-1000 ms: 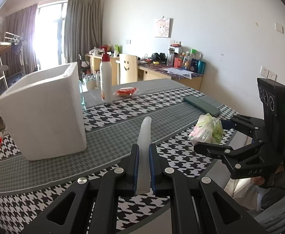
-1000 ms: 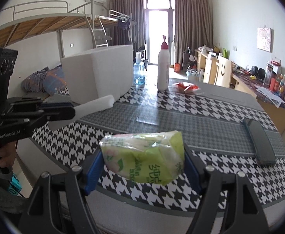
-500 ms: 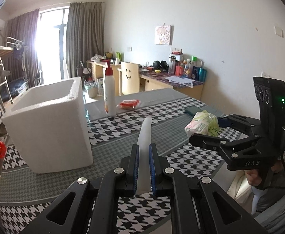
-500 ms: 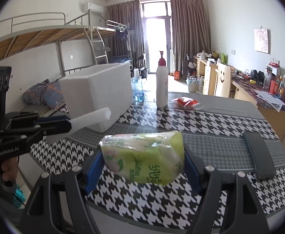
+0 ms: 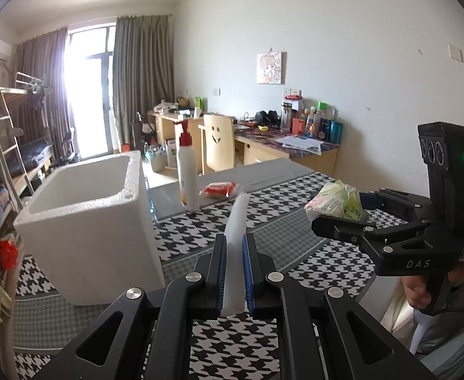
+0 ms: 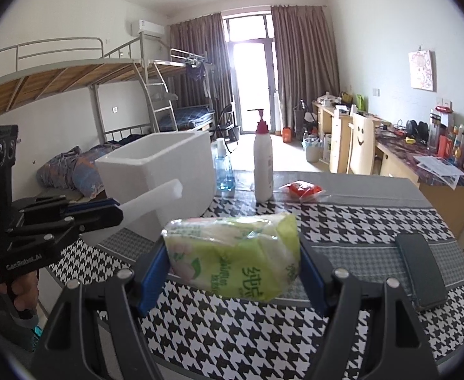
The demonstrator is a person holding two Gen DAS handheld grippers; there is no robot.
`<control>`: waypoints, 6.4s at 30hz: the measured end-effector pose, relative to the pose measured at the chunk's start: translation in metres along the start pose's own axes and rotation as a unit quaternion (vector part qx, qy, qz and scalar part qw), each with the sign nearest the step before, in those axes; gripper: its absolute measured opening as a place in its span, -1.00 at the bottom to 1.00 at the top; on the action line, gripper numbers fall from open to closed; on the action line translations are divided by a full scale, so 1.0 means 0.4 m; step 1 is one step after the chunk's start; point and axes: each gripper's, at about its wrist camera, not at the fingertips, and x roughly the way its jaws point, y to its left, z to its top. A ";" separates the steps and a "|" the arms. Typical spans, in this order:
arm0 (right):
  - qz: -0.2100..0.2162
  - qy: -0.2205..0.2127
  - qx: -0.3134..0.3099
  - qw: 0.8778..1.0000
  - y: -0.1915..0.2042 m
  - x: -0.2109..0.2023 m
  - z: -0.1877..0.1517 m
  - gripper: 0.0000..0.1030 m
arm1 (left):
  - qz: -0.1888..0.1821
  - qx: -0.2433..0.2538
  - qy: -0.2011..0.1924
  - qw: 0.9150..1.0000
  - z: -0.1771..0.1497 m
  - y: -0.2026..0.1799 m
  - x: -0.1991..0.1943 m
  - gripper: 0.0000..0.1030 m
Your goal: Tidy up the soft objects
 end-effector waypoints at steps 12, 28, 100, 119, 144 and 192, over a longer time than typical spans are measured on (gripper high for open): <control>-0.003 -0.017 0.013 1.000 0.000 -0.009 0.034 0.51 | 0.003 -0.004 -0.015 1.000 0.025 0.024 -0.015 -0.78; 0.000 -0.041 0.020 0.999 0.029 -0.014 0.084 0.51 | 0.022 -0.015 -0.037 0.999 0.072 0.050 -0.027 -0.78; 0.015 -0.049 -0.001 0.999 0.088 0.060 0.201 0.51 | 0.113 -0.082 0.075 0.987 -0.065 0.159 0.068 0.50; 0.019 -0.042 -0.006 0.999 0.084 0.067 0.200 0.51 | 0.106 -0.115 0.159 0.975 -0.203 0.149 0.137 0.49; 0.030 -0.039 -0.005 0.999 0.093 0.081 0.194 0.51 | 0.127 -0.074 0.196 0.969 -0.260 0.121 0.149 -0.63; 0.035 -0.042 -0.024 0.998 0.127 0.084 0.220 0.51 | 0.113 -0.064 -0.016 0.991 0.000 0.171 -0.106 -0.77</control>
